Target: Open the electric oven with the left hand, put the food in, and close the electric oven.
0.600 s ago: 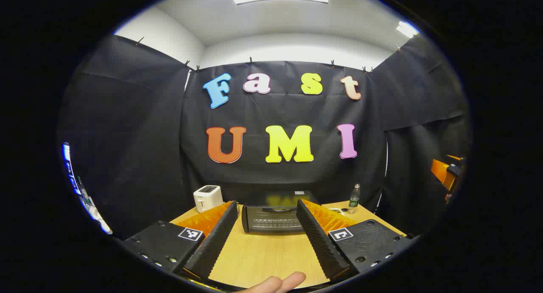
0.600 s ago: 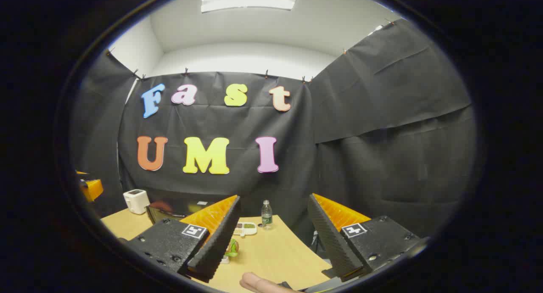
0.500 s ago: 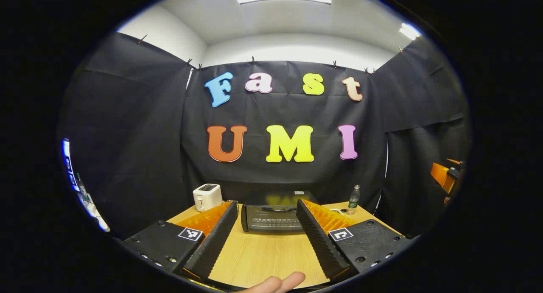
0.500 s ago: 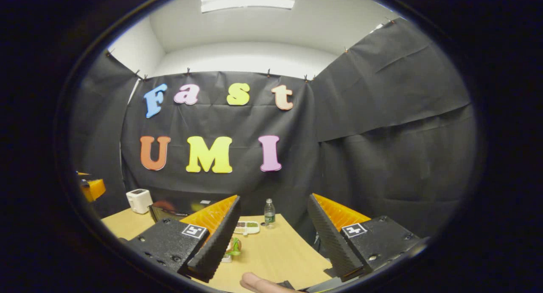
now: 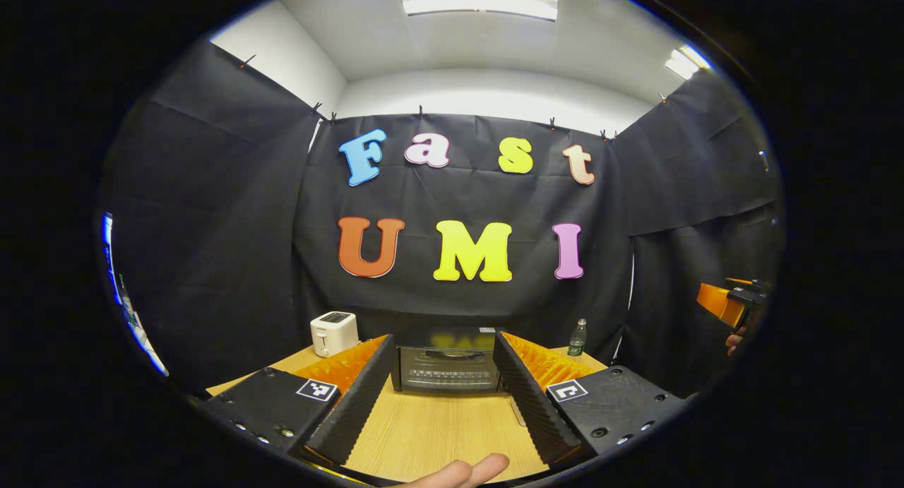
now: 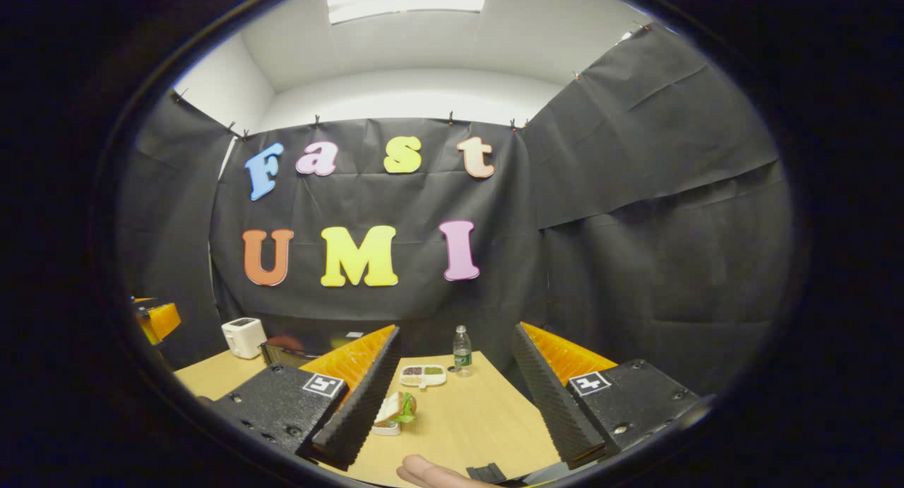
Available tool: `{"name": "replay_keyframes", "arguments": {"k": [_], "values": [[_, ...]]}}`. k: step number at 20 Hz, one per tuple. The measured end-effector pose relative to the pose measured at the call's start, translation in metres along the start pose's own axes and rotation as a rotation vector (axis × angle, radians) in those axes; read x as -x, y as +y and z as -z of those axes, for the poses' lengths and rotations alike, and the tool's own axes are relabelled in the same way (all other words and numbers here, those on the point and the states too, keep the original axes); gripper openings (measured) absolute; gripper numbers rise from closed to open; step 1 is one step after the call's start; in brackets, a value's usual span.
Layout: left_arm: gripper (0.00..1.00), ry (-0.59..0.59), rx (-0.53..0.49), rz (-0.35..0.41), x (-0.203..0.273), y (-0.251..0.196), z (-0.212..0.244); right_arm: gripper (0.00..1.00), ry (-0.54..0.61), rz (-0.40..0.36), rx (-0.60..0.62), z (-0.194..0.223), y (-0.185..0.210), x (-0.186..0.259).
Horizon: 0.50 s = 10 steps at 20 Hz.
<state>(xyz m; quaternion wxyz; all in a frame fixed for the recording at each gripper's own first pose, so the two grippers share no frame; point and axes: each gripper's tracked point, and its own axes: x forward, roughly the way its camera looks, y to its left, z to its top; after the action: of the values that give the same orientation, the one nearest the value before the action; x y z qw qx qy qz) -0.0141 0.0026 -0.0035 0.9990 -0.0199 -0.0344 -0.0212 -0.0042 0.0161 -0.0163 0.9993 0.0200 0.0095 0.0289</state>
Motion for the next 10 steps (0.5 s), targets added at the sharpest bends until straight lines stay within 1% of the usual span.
{"name": "replay_keyframes", "arguments": {"k": [6,10], "values": [[0.92,0.019,0.011,-0.004,0.0,0.002,0.005,0.96,0.007,-0.043,0.002,0.004,0.013,0.001],[0.92,0.03,0.022,-0.005,-0.005,0.005,0.008,0.96,-0.003,-0.054,0.015,0.004,0.014,0.0]]}}
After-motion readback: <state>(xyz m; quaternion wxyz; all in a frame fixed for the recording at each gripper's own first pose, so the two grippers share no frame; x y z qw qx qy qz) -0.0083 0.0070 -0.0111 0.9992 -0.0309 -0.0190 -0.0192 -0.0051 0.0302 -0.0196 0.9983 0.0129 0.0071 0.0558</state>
